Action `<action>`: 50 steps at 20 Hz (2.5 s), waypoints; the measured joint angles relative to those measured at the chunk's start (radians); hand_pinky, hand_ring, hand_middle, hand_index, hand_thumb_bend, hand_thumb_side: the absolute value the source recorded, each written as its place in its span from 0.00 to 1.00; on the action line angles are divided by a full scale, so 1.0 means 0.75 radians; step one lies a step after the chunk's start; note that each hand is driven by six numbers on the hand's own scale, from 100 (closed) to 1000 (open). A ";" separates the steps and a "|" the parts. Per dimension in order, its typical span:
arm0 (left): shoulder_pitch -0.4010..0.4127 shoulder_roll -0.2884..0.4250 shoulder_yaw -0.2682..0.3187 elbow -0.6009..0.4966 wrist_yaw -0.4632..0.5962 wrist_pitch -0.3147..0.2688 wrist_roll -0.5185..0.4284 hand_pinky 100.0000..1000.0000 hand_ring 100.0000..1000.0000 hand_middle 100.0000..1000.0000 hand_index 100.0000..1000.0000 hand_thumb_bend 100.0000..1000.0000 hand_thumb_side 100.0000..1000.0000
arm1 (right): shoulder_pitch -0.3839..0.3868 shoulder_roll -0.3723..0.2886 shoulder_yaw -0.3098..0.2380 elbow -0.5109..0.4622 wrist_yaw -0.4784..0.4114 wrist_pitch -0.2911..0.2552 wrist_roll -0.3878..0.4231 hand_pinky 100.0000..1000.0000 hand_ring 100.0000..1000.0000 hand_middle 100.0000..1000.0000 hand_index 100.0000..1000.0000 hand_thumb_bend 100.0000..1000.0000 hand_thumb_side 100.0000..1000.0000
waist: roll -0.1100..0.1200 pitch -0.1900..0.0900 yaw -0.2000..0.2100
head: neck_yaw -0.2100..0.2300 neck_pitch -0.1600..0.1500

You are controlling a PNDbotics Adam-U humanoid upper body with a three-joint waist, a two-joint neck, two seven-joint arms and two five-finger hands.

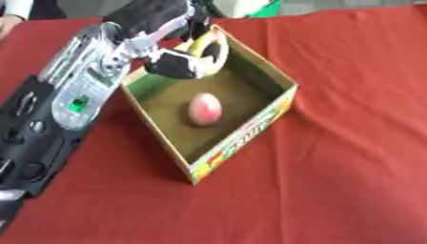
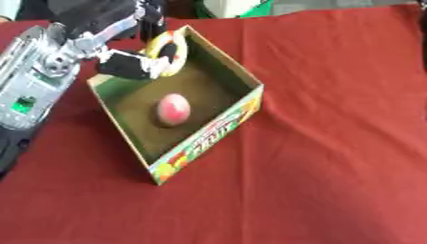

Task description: Pick up objects on the table and place them in the box.

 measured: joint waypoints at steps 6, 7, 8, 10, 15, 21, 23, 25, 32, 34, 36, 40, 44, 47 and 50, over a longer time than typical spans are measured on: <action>0.001 -0.032 -0.032 0.114 -0.050 -0.041 -0.117 0.42 0.48 0.45 0.57 0.00 0.19 | 0.000 0.004 0.000 0.000 0.000 0.002 0.003 0.83 0.80 0.70 0.87 0.00 0.67 | -0.001 0.008 -0.006 | 0.004 -0.002; 0.002 -0.037 -0.037 0.134 -0.062 -0.050 -0.138 0.42 0.48 0.45 0.58 0.00 0.19 | 0.000 0.006 0.000 0.000 0.000 0.002 0.003 0.83 0.80 0.70 0.87 0.00 0.67 | -0.001 0.010 -0.008 | 0.004 -0.002; 0.003 -0.043 -0.040 0.151 -0.071 -0.059 -0.157 0.44 0.50 0.47 0.62 0.00 0.18 | 0.000 0.008 0.000 0.000 0.000 0.002 0.003 0.84 0.81 0.70 0.87 0.00 0.67 | -0.002 0.011 -0.008 | 0.004 -0.002; 0.003 -0.051 -0.045 0.179 -0.087 -0.075 -0.190 0.49 0.54 0.51 0.68 0.00 0.18 | 0.001 0.010 0.000 0.000 0.000 0.002 0.003 0.84 0.80 0.70 0.87 0.00 0.67 | -0.002 0.011 -0.009 | 0.005 -0.002; 0.003 -0.053 -0.046 0.195 -0.130 -0.090 -0.272 0.72 0.77 0.77 0.93 0.00 0.50 | 0.003 0.011 0.000 0.000 0.000 0.003 0.003 0.84 0.81 0.70 0.87 0.00 0.67 | -0.004 0.011 -0.008 | 0.004 -0.002; 0.003 -0.053 -0.034 0.183 -0.237 -0.061 -0.368 0.86 0.91 0.89 1.00 0.16 0.89 | 0.006 0.011 0.000 0.000 0.000 0.003 0.003 0.84 0.81 0.70 0.87 0.00 0.67 | -0.006 0.011 -0.008 | -0.004 -0.002; 0.003 -0.053 -0.025 0.171 -0.269 -0.045 -0.369 0.89 0.94 0.91 1.00 0.24 0.96 | 0.006 0.012 0.000 0.000 0.000 0.003 0.003 0.84 0.81 0.70 0.87 0.00 0.67 | -0.009 0.011 -0.009 | -0.006 -0.002; 0.003 -0.053 -0.016 0.160 -0.285 -0.027 -0.356 0.90 0.94 0.91 1.00 0.32 1.00 | 0.007 0.012 0.000 0.000 0.000 0.003 0.003 0.84 0.80 0.69 0.87 0.00 0.66 | -0.012 0.011 -0.010 | -0.008 -0.002; 0.003 -0.053 0.022 0.085 -0.273 0.042 -0.257 0.87 0.92 0.89 0.98 0.25 1.00 | 0.008 0.012 0.000 0.000 0.000 0.003 0.003 0.83 0.80 0.69 0.87 0.00 0.66 | -0.017 0.008 -0.010 | -0.010 -0.002; 0.004 -0.053 0.040 0.042 -0.259 0.064 -0.222 0.85 0.90 0.87 0.97 0.14 1.00 | 0.008 0.012 0.000 0.000 0.000 0.003 0.002 0.83 0.80 0.69 0.87 0.00 0.66 | -0.019 0.004 -0.009 | -0.010 -0.002; 0.012 -0.053 0.069 -0.014 -0.235 0.093 -0.177 0.83 0.88 0.86 0.96 0.00 1.00 | 0.009 0.012 -0.001 0.000 0.000 0.002 0.001 0.83 0.80 0.69 0.87 0.00 0.66 | -0.020 0.001 -0.006 | -0.012 -0.002; 0.065 -0.053 0.155 -0.182 -0.101 0.167 -0.022 0.77 0.81 0.78 0.91 0.00 1.00 | 0.009 0.012 -0.001 0.000 0.000 -0.003 -0.006 0.83 0.81 0.70 0.87 0.00 0.67 | -0.023 -0.002 0.012 | -0.027 -0.002; 0.159 -0.037 0.254 -0.378 0.156 0.248 0.218 0.69 0.74 0.72 0.87 0.00 0.95 | 0.008 0.013 -0.002 0.000 0.000 -0.010 -0.015 0.84 0.81 0.70 0.87 0.00 0.67 | -0.027 -0.011 0.024 | -0.040 0.000; 0.247 -0.015 0.321 -0.483 0.359 0.298 0.392 0.66 0.70 0.69 0.85 0.00 0.96 | 0.007 0.024 -0.002 0.000 0.000 -0.014 -0.020 0.83 0.81 0.70 0.87 0.00 0.67 | -0.035 -0.017 0.031 | -0.042 0.001; 0.317 -0.001 0.390 -0.545 0.547 0.309 0.571 0.64 0.68 0.67 0.84 0.00 0.95 | 0.006 0.026 -0.003 0.000 0.003 -0.027 -0.030 0.83 0.81 0.70 0.87 0.00 0.67 | -0.039 -0.026 0.034 | -0.045 0.011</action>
